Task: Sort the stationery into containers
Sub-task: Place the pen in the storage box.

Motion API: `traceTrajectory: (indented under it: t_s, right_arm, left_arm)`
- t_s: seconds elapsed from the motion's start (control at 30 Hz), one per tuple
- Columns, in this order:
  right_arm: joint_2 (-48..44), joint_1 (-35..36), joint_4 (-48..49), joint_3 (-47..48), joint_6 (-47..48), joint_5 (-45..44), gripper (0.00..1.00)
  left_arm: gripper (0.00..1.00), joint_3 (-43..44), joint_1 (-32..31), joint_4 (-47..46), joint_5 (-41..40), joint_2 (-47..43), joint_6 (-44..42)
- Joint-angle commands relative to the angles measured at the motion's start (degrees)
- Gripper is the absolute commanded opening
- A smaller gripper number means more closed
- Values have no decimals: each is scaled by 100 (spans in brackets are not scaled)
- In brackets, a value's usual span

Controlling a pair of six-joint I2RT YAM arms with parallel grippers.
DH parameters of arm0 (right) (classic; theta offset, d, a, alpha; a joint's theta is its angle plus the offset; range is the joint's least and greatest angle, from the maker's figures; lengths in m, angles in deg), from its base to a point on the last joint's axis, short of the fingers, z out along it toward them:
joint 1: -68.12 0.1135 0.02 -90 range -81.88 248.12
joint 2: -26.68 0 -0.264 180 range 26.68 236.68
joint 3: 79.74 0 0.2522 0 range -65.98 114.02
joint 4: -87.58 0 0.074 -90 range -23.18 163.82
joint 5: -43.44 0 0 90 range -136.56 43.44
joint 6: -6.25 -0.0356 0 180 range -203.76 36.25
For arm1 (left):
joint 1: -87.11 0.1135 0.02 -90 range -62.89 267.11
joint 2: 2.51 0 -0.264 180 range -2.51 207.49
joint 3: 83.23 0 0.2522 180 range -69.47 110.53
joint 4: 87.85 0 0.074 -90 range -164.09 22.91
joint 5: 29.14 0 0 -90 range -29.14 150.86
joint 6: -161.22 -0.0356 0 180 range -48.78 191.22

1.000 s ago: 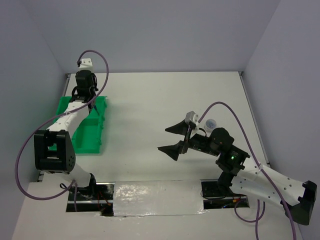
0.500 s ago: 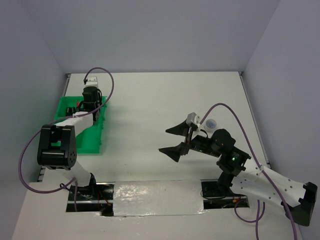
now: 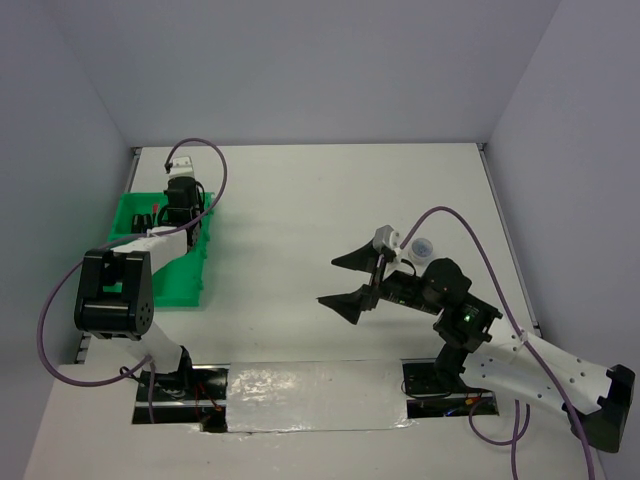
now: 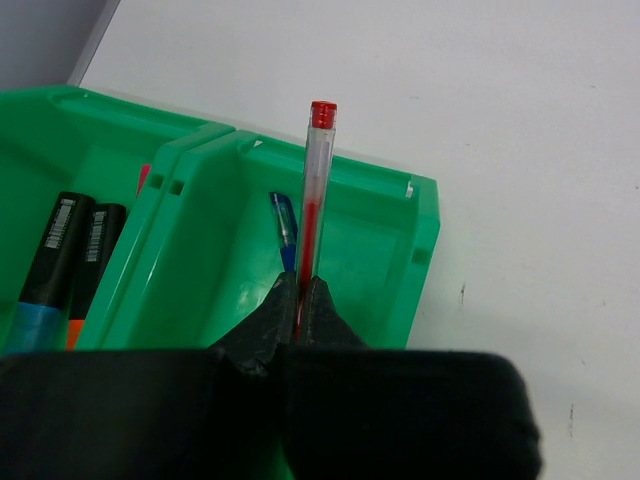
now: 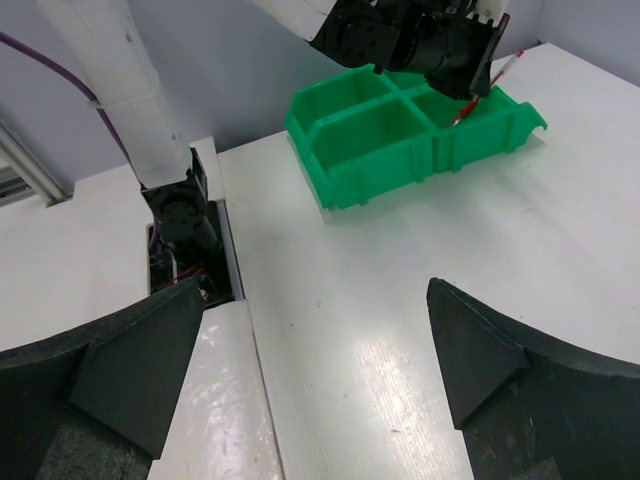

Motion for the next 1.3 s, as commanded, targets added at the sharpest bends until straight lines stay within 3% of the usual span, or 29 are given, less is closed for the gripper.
traceTrajectory:
  t_s: [0.0, 0.17, 0.27, 0.37, 0.5, 0.57, 0.6, 1.03, 1.1, 1.17, 1.27]
  right_arm:
    - [-122, -24, 178, 7, 110, -29, 100]
    - [-175, -24, 186, -19, 119, 15, 100]
    - [-192, -24, 204, -28, 119, 76, 100]
    - [-192, -24, 213, -37, 128, 76, 100]
    - [-157, -24, 222, -37, 137, 85, 100]
    - [-139, -24, 213, -19, 146, 103, 100]
    - [-122, -24, 222, -28, 137, 103, 100]
    - [-51, -24, 213, -1, 155, 85, 100]
    - [-60, -32, 195, -2, 155, 59, 100]
    - [-86, -24, 169, 7, 172, 24, 100]
    - [-165, -24, 117, -1, 181, -64, 100]
  left_arm:
    - [2, 45, -2, -142, -173, -181, 88]
    - [4, 124, -2, 16, -261, -137, 88]
    - [10, 89, 7, -10, -270, -119, 97]
    - [21, 45, -2, -37, -305, -110, 114]
    - [47, -43, 7, -125, -366, -145, 141]
    - [50, -26, 7, -98, -445, -137, 167]
    - [57, -26, -2, -98, -463, -145, 159]
    - [72, 211, -2, 147, -490, -645, 352]
    - [80, 430, 7, 437, -551, -760, 413]
    - [99, 580, -2, 770, -560, -962, 501]
    - [99, 1123, -2, 1280, -569, -1147, 676]
